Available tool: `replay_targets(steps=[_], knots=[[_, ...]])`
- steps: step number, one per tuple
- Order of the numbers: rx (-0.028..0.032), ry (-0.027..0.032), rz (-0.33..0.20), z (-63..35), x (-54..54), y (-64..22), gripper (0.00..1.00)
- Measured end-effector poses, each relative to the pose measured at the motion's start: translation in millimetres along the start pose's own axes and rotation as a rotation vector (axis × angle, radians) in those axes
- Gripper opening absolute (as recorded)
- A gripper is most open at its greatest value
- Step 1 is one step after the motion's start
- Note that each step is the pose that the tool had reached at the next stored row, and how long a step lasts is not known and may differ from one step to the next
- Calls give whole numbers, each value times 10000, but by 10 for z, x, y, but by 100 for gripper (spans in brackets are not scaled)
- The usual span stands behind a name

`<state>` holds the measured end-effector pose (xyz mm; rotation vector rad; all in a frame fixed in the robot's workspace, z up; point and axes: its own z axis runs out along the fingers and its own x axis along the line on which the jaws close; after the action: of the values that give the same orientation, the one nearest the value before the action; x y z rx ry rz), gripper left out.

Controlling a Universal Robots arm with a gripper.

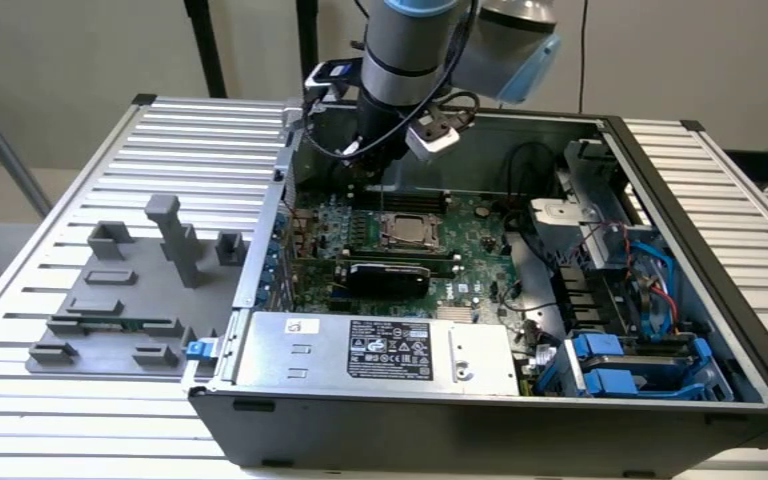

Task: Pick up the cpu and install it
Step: 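Install the first cpu locking lever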

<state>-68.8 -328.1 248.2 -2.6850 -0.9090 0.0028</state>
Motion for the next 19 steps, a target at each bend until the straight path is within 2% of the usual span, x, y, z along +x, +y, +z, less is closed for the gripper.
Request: replay_targets(steps=[7, 12, 15, 17, 19], knots=[[0, 11, 4, -12, 158, 120, 11], [-19, 5, 5, 1, 171, 136, 11], [-34, 34, -6, 15, 171, 139, 11], [-72, 35, -16, 36, 170, 143, 11], [-133, -4, -97, 57, 175, 140, 11]])
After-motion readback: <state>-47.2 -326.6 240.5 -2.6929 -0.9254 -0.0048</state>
